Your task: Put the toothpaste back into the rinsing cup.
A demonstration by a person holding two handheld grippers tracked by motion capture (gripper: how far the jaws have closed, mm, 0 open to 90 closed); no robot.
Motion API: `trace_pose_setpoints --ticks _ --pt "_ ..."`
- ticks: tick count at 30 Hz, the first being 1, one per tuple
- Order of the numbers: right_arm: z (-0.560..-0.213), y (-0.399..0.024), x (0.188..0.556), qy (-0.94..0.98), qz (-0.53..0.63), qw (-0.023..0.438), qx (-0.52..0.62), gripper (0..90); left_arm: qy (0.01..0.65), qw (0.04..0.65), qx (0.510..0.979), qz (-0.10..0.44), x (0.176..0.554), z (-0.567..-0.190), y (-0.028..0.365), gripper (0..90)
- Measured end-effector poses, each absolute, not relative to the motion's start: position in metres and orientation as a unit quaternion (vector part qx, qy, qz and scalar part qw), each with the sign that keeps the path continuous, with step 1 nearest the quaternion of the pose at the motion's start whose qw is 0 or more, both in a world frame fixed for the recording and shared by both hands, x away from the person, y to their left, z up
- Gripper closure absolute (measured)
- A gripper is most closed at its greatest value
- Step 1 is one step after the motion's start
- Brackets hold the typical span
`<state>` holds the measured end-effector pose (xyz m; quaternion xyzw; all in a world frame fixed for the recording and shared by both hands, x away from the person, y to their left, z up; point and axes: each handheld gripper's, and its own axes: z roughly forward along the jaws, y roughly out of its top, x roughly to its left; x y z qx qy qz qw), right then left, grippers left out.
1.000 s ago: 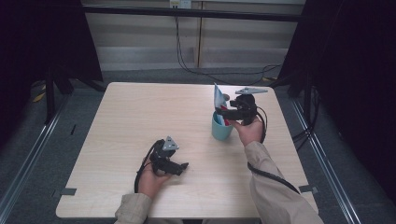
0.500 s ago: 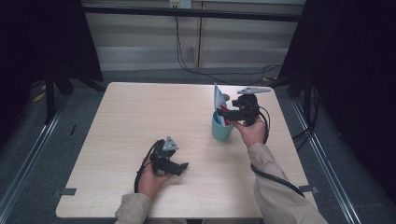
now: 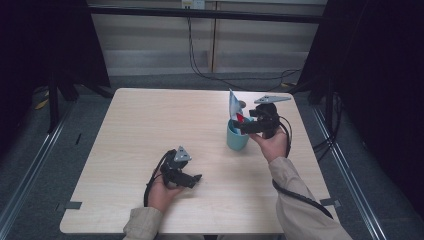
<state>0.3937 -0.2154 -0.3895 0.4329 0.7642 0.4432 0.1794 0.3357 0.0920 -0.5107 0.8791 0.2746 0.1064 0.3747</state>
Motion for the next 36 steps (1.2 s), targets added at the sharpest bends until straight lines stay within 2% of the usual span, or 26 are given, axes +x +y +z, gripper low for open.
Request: trace_pose_setpoints --ticks 28,36 --pt "-0.39 -0.232 0.358 0.789 0.433 0.169 0.401 14.7 0.273 0.374 0.88 0.104 0.336 -0.51 0.092 11.7" --pt "-0.4 -0.242 0.343 0.798 0.427 0.158 0.396 15.0 0.273 0.374 0.88 0.104 0.335 -0.51 0.092 11.7"
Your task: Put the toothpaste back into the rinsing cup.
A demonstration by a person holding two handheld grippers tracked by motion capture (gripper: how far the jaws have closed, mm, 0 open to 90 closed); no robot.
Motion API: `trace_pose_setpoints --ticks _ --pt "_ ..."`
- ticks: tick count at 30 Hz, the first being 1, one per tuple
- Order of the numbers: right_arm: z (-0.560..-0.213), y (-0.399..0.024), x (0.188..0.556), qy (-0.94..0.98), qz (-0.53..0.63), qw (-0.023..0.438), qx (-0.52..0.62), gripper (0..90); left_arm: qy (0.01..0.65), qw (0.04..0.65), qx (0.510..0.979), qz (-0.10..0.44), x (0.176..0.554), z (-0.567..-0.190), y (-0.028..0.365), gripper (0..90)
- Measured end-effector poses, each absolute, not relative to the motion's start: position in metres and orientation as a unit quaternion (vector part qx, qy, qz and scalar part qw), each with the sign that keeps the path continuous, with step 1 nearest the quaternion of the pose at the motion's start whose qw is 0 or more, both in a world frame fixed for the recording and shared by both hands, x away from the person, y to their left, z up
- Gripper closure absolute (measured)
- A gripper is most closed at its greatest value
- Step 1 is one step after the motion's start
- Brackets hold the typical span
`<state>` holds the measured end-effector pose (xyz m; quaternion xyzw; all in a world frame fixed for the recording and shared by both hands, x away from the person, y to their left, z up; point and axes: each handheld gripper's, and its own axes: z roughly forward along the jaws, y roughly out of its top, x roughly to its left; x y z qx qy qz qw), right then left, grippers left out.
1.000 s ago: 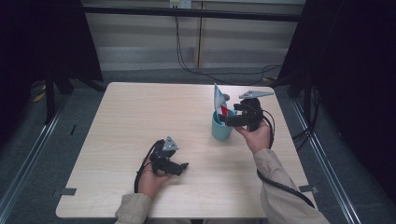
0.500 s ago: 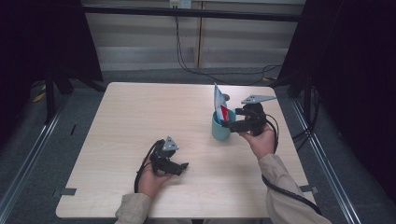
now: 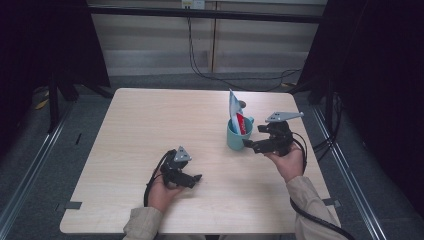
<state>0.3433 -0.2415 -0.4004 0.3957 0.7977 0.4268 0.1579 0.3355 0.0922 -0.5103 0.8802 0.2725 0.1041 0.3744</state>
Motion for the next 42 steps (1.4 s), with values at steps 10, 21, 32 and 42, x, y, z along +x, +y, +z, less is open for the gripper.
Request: trace_pose_setpoints --ticks 10,21,32,42 --pt "-0.412 -0.246 0.328 0.804 0.423 0.156 0.387 15.0 0.272 0.374 0.88 0.104 0.336 -0.51 0.092 11.7" --pt "-0.427 -0.247 0.314 0.811 0.419 0.145 0.382 14.9 0.272 0.375 0.88 0.105 0.335 -0.51 0.092 11.8" --pt "-0.449 -0.248 0.305 0.818 0.405 0.146 0.381 14.8 0.271 0.376 0.88 0.104 0.336 -0.51 0.092 12.0" --pt "-0.472 -0.245 0.3 0.82 0.4 0.134 0.387 14.8 0.271 0.375 0.88 0.104 0.335 -0.51 0.092 12.1"
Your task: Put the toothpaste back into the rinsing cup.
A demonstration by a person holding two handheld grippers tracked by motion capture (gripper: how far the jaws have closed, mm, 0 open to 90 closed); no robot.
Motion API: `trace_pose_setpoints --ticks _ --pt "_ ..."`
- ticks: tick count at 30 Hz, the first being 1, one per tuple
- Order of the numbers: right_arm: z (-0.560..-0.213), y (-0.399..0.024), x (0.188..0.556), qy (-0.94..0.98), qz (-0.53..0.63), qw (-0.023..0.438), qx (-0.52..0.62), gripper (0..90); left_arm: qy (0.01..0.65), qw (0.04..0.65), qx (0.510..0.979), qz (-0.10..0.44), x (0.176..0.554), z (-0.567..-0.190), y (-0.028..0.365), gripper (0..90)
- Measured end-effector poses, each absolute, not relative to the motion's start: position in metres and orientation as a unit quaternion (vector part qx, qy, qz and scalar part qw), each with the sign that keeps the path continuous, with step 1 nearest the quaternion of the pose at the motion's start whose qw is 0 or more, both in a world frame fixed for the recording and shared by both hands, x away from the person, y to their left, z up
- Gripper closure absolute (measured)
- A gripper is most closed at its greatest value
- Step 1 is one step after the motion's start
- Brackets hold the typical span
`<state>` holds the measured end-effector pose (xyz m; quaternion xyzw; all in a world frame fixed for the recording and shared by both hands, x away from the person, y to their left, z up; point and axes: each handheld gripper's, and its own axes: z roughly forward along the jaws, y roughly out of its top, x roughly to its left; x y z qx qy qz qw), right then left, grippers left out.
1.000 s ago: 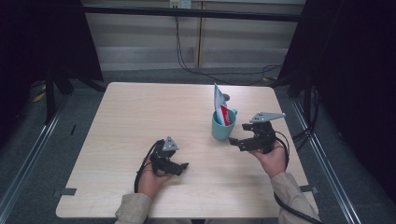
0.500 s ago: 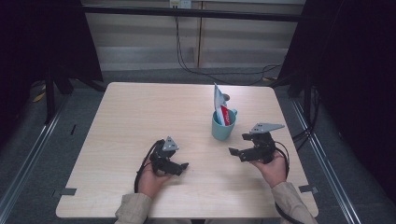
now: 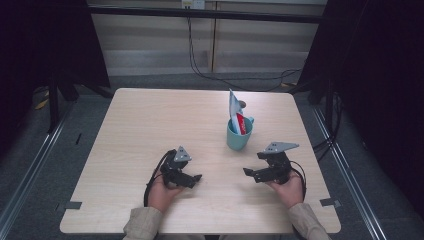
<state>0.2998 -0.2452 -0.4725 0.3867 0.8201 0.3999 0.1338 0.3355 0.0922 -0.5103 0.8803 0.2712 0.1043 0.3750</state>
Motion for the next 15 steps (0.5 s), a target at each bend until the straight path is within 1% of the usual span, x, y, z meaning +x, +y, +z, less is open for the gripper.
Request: trace_pose_setpoints --ticks 15 --pt "-0.504 -0.241 0.296 0.823 0.388 0.117 0.397 14.8 0.271 0.376 0.88 0.104 0.335 -0.51 0.092 12.1"
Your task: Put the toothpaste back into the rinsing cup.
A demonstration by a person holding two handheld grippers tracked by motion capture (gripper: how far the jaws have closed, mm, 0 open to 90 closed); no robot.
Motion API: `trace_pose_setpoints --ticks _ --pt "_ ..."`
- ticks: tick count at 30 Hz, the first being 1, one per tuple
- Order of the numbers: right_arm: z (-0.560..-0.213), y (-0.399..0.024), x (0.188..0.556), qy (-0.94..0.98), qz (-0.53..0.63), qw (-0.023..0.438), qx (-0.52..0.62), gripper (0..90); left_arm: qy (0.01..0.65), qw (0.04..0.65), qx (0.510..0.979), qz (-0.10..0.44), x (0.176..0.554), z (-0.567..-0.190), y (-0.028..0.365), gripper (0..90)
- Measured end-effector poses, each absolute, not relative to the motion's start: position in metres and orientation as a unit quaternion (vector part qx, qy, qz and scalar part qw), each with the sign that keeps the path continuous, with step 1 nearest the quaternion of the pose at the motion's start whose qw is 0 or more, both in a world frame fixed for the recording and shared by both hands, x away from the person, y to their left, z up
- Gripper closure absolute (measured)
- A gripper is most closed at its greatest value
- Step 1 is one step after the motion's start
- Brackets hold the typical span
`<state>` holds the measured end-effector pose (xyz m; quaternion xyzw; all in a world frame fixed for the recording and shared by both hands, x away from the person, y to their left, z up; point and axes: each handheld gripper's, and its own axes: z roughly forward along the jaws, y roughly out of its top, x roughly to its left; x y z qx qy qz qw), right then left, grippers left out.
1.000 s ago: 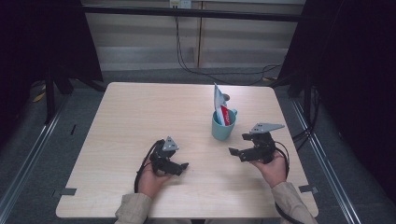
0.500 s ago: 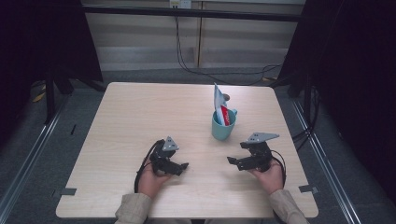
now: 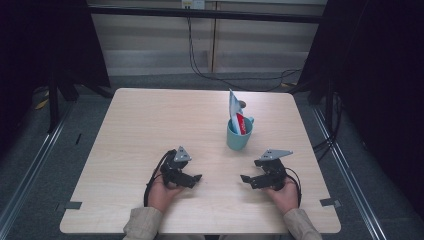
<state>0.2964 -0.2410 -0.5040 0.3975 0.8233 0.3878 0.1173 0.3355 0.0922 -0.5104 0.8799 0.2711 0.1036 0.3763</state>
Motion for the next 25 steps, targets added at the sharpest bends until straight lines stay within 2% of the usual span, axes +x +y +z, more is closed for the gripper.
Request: trace_pose_setpoints --ticks 25 --pt "-0.5123 -0.2353 0.2908 0.839 0.365 0.151 0.374 14.0 0.271 0.376 0.88 0.104 0.3354 -0.5104 0.0922 12.1"
